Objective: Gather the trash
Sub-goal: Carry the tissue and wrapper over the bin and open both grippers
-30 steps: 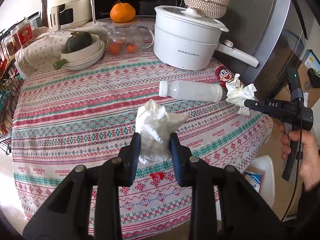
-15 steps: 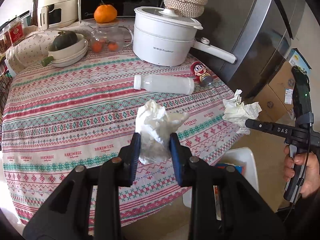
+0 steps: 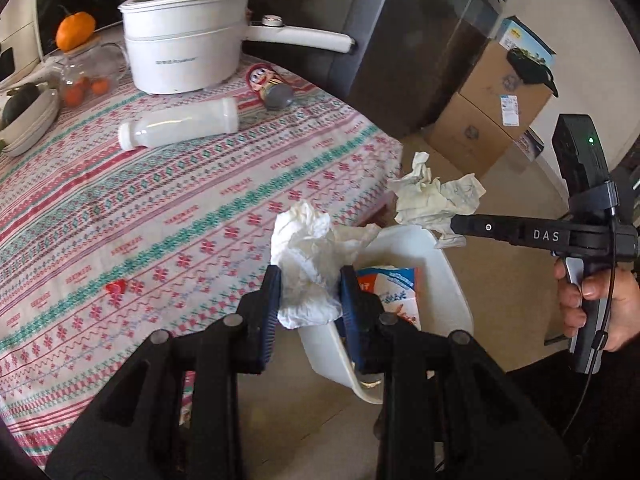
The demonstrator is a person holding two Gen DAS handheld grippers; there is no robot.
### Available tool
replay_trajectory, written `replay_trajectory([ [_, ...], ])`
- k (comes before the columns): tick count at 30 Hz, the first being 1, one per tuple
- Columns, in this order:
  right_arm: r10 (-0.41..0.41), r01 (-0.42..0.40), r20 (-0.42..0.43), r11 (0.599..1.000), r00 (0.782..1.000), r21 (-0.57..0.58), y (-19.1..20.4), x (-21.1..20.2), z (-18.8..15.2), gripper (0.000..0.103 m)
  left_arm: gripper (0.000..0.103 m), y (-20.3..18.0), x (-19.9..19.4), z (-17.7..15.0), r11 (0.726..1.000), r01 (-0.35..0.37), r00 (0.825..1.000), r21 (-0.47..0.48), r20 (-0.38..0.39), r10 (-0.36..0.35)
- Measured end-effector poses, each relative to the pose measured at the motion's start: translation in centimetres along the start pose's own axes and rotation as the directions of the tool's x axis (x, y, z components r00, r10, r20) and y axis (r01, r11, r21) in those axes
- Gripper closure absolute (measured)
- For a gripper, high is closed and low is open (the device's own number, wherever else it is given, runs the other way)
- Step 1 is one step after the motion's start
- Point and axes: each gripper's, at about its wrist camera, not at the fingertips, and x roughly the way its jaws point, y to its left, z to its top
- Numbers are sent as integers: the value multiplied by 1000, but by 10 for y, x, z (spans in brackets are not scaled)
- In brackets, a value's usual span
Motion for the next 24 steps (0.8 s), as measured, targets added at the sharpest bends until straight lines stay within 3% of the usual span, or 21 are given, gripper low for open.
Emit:
replay_trajectory([
  [11,-46,54,-103,995,994,79,-64,-4,-32,89,71,-64,52,-14,987,55,991,153,-128,-35],
  [19,-43,63,-167,991,985,116,-81,4,-41,88,70,-76,82,-25,979,62,978,194,-206,-21],
  [22,-36,58,-175,991,984,118,-83,4,-41,81,63,-75,88,-25,979,57,976,198,-218,-12],
  [24,-34,57,-172,990,985,130,-84,3,-40,68,56,-73,86,-24,980,50,976,193,-216,-7],
])
